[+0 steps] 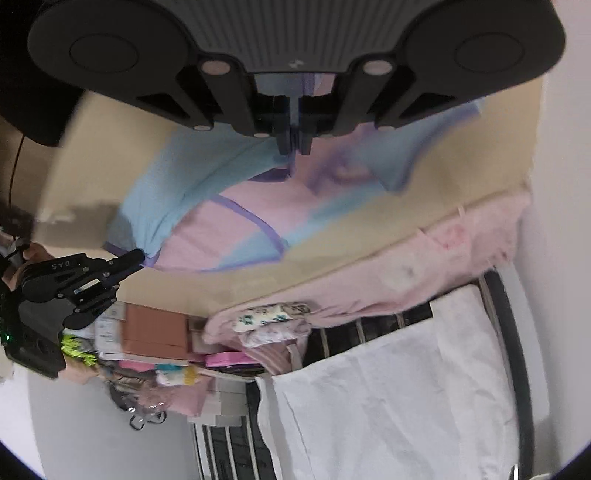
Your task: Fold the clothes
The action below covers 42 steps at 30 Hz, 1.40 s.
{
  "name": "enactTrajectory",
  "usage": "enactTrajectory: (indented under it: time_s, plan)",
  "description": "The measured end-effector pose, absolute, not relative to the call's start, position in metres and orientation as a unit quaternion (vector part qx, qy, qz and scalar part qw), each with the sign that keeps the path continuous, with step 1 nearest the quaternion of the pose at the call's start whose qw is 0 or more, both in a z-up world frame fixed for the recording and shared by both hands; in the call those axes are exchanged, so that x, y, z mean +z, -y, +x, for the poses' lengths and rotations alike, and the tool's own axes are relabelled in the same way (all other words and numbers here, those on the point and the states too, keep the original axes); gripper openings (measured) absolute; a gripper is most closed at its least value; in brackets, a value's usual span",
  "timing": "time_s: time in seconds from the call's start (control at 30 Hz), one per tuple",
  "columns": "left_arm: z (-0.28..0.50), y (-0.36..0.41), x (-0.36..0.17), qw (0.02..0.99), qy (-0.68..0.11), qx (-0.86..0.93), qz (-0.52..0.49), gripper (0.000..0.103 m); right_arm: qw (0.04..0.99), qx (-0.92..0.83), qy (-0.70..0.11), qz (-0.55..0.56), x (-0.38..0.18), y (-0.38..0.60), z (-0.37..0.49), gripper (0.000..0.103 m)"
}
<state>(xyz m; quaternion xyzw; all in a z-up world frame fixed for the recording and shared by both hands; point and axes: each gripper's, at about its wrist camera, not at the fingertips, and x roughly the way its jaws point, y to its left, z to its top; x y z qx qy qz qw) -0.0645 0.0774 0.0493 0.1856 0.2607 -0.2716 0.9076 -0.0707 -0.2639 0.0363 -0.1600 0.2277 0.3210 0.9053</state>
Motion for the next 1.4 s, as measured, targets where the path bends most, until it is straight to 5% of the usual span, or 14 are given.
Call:
enactTrajectory:
  time_s: [0.13,0.23,0.4,0.77,0.83,0.87,0.9,1.03,1.13,1.27,1.4]
  plan:
    - [-0.036,-0.073,0.044,0.898,-0.286,-0.243,0.229,0.013,0.922,0.257,-0.221,-0.184,0.042,0.246,-0.024,0.015]
    - [-0.057,-0.105,0.054,0.914,-0.266,-0.240,0.188,0.024,0.934,0.237,-0.187,-0.194,0.059,0.264,-0.033,0.038]
    - [-0.120,-0.159,0.059,0.919,-0.248,-0.288,0.099,0.047,0.935,0.245,-0.213,-0.140,0.062,0.312,-0.069,0.039]
    - [-0.154,-0.137,0.003,0.884,-0.254,-0.309,0.243,0.047,0.900,0.329,-0.229,-0.172,0.024,0.221,-0.098,0.039]
    - [-0.141,-0.146,0.003,0.889,-0.281,-0.305,0.196,0.037,0.898,0.337,-0.227,-0.168,0.026,0.213,-0.100,0.039]
    - [-0.134,-0.152,0.004,0.890,-0.299,-0.302,0.166,0.011,0.898,0.339,-0.227,-0.165,0.026,0.211,-0.101,0.039]
    - [-0.125,-0.158,0.005,0.892,-0.311,-0.295,0.145,0.001,0.898,0.339,-0.227,-0.164,0.026,0.211,-0.103,0.039]
    - [-0.105,-0.177,0.022,0.925,-0.280,-0.240,0.095,0.000,0.899,0.334,-0.235,-0.157,0.023,0.213,-0.103,0.039]
    - [-0.093,-0.180,0.038,0.961,-0.249,-0.097,0.074,0.006,0.903,0.323,-0.242,-0.146,0.021,0.217,-0.101,0.039]
    - [-0.107,-0.169,0.039,0.972,-0.215,-0.004,0.090,0.044,0.908,0.311,-0.241,-0.144,0.019,0.222,-0.099,0.040]
    - [-0.130,-0.146,0.034,0.969,-0.221,-0.021,0.111,0.047,0.914,0.297,-0.239,-0.139,0.018,0.232,-0.094,0.040]
